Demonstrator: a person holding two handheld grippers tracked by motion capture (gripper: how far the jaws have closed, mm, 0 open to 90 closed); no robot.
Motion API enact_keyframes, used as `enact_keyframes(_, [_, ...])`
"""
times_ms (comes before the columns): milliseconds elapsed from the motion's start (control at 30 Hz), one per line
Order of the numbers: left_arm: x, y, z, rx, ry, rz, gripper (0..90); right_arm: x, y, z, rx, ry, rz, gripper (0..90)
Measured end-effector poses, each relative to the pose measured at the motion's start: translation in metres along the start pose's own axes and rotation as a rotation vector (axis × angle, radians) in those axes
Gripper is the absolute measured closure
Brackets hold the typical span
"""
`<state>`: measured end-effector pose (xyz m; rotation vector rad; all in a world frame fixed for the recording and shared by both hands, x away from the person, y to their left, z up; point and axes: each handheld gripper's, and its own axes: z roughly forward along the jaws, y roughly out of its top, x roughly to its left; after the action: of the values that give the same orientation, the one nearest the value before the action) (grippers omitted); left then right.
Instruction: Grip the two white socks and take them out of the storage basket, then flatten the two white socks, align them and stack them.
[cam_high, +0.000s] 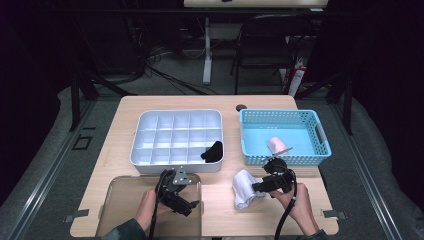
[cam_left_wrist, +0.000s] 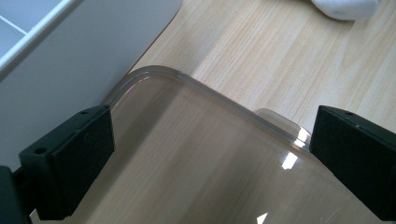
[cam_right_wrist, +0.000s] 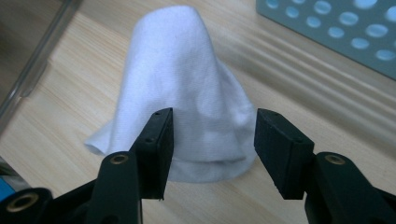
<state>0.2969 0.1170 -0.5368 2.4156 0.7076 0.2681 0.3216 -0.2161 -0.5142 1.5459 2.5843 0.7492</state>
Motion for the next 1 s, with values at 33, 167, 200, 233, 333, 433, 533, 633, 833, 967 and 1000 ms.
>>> enact_keyframes(33, [0.0, 0.0, 0.0, 0.001, 0.0, 0.0, 0.2, -0.001, 0.0, 0.001, 0.009, -0.004, -0.001, 47.4])
enact_keyframes(167, [0.001, 0.0, 0.0, 0.001, 0.0, -0.002, 0.2, -0.002, -0.001, 0.011, 0.067, -0.041, -0.007, 47.2])
enact_keyframes(200, [0.001, 0.0, 0.0, 0.001, 0.0, -0.002, 0.2, -0.002, -0.001, 0.013, 0.072, -0.041, 0.002, 47.2])
enact_keyframes(233, [0.001, 0.0, 0.0, 0.002, -0.003, -0.002, 0.2, -0.002, -0.001, 0.014, 0.071, -0.039, 0.0, 47.1])
enact_keyframes(333, [0.0, 0.0, 0.001, 0.003, -0.002, -0.002, 0.2, -0.005, -0.002, 0.014, 0.059, -0.046, 0.011, 47.2])
enact_keyframes(433, [0.0, 0.0, 0.001, 0.005, -0.004, 0.001, 0.2, -0.011, -0.003, 0.01, 0.051, -0.061, 0.025, 46.9])
enact_keyframes(533, [0.0, 0.0, 0.001, 0.005, -0.003, 0.002, 0.2, -0.017, -0.005, 0.014, 0.065, -0.064, 0.043, 45.6])
enact_keyframes(633, [0.0, 0.0, 0.001, 0.01, -0.008, 0.004, 0.2, -0.022, -0.007, 0.02, 0.074, -0.062, 0.058, 47.1])
enact_keyframes(833, [0.0, 0.0, 0.0, 0.005, -0.004, 0.001, 0.2, -0.026, -0.008, 0.025, 0.111, -0.062, 0.057, 59.5])
enact_keyframes(967, [0.0, 0.0, 0.0, 0.006, -0.005, 0.001, 0.2, -0.026, -0.008, 0.027, 0.124, -0.053, 0.054, 69.5])
enact_keyframes(1000, [0.0, 0.0, 0.0, 0.006, -0.006, 0.001, 0.2, -0.026, -0.008, 0.028, 0.125, -0.048, 0.057, 71.9])
